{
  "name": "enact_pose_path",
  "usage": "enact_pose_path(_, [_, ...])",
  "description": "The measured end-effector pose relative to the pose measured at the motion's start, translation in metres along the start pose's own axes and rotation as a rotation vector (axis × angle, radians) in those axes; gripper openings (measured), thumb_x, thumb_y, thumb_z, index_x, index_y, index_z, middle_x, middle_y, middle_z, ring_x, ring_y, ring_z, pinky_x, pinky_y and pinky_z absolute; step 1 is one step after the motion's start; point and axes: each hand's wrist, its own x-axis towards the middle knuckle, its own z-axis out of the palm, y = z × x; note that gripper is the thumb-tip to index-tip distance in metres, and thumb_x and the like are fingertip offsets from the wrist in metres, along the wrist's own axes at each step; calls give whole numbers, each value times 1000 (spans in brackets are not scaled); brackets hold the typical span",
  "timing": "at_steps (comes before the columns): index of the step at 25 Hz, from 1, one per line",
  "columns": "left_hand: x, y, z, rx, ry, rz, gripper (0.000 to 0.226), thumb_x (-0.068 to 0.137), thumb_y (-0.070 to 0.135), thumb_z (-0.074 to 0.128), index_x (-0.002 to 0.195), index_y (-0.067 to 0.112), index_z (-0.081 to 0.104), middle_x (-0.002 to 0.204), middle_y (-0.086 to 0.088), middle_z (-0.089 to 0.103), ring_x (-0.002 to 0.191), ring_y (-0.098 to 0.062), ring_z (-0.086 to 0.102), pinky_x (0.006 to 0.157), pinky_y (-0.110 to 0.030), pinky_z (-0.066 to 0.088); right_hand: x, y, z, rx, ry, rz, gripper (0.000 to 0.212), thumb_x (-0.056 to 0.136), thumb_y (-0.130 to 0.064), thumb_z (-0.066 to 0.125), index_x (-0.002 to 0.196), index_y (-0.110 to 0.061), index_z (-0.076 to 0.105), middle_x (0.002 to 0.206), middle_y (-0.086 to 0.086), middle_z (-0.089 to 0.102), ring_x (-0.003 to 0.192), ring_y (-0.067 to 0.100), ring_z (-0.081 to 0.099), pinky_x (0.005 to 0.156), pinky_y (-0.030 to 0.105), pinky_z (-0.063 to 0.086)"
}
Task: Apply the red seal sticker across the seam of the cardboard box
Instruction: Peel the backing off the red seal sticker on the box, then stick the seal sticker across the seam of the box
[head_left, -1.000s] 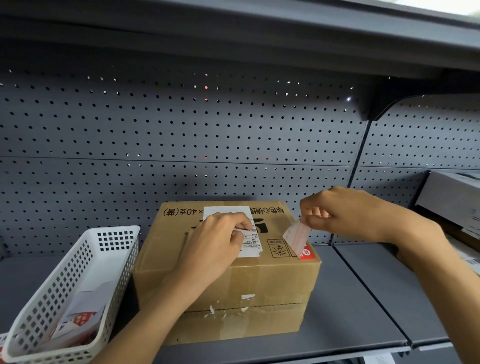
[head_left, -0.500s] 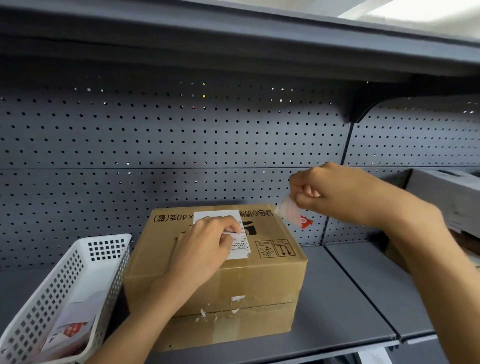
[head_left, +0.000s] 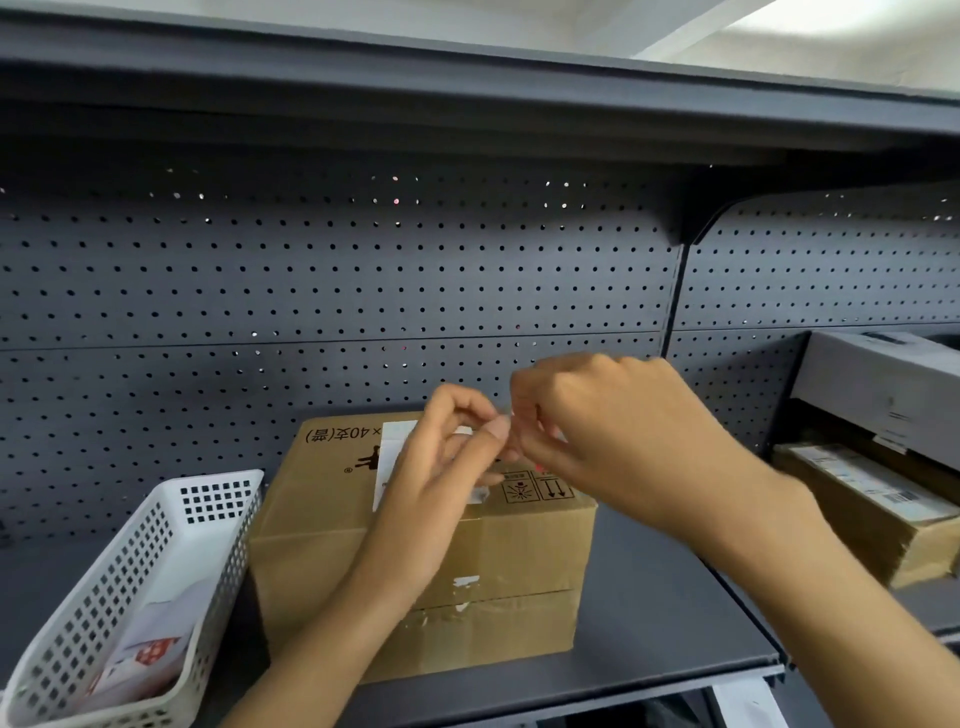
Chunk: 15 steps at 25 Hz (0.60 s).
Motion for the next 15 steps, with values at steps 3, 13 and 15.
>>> enact_pose_path(3, [-15,10,1,-303,73,-64,24,90,28,59,96,7,49,78,11,66,75,-4,67,69,-25,57,-23,-20,6,-43,219,-35,20,88,-39,53,77,-23,61,69,-6,63,65,18,62,49,25,32])
enact_pose_path(13, [-66,-1,12,-454,193,-201,15,77,14,67,90,21,62,98,-11,73,79,-18,63,65,-26,54,-75,-41,32,285,193,167,48,82,-71,50,104,-30,64,94,-16,66,83,10,58,60,21,41])
enact_pose_path(15, [-78,-10,12,-438,244,-205,12,79,16,65,89,17,59,94,-12,71,75,-19,60,61,-23,52,-87,-44,38,376,138,210,61,77,-81,42,110,-34,60,96,-19,63,87,6,54,58,17,37])
